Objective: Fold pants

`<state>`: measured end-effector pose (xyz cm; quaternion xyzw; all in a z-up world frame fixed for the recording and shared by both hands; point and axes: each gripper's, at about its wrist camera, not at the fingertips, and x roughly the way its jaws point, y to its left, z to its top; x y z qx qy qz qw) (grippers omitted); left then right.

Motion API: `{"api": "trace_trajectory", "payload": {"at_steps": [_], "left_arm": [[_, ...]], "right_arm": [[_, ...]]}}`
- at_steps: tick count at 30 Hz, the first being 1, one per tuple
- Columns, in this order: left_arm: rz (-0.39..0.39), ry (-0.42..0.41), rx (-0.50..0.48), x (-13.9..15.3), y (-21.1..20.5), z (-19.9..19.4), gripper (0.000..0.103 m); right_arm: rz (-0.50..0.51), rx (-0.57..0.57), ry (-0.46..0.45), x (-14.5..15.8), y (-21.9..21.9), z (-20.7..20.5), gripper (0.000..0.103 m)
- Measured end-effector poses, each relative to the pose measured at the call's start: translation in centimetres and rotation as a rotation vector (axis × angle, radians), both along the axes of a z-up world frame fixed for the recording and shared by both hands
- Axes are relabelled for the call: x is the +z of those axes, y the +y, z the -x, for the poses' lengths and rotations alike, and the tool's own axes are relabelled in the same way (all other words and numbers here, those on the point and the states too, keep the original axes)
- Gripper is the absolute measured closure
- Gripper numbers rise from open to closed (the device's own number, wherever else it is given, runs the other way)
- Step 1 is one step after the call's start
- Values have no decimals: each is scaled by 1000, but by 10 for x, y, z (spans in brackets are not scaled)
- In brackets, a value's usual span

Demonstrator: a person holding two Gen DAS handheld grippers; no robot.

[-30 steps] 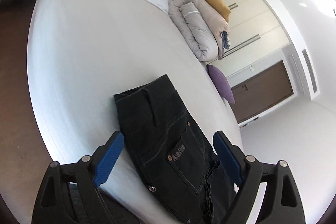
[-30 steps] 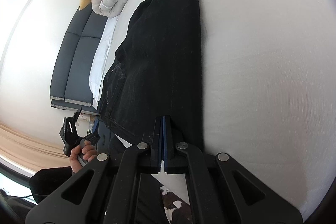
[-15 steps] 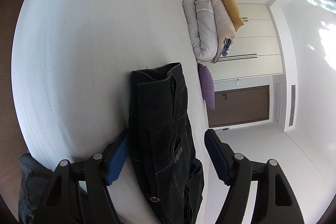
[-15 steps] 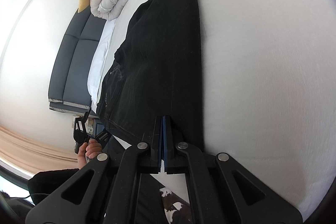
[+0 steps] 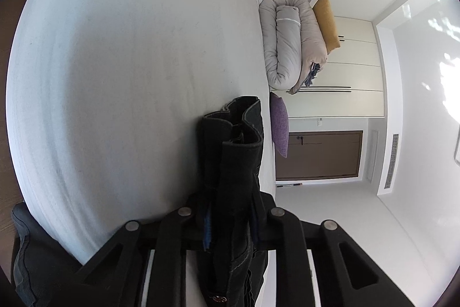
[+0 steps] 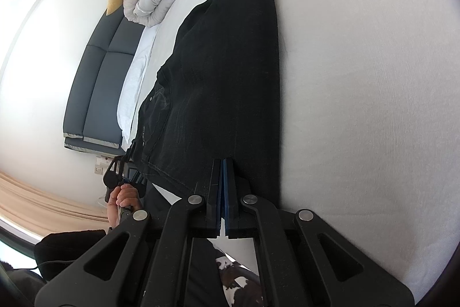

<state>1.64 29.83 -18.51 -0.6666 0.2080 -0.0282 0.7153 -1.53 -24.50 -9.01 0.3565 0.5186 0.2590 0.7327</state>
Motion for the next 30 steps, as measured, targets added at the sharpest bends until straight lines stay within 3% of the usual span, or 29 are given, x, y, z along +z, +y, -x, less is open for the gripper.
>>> {"api": "trace_trajectory", "payload": {"at_steps": [4,8,11,16,20,24,25,30], "left_arm": [[-42,2,1,4,-1,0,87],[-87,5,4,9,-4,-1,87],[-100,8,6,10,-4,-1,88],[-139,9,2,13,-6,-3,88],[-144,8,0,13,-6,-3,88],[-160,10,-5,14,-7,-5,88],[-165,12,-6,15,-8,-5,88],[-215,13,-17,22,-14,-6,88]], "right_arm": [[59,16,-18,24,6,-4,98],[48,80,-147,75,29,-20,98],[42,151,-182,95,65,-54,98],[65,258,-87,71,141,-123,98],[36,239,36,32,173,-164,98],[74,227,118,2,188,-179,98],[76,238,123,-4,189,-179,103],[136,264,92,-12,193,-177,103]]}}
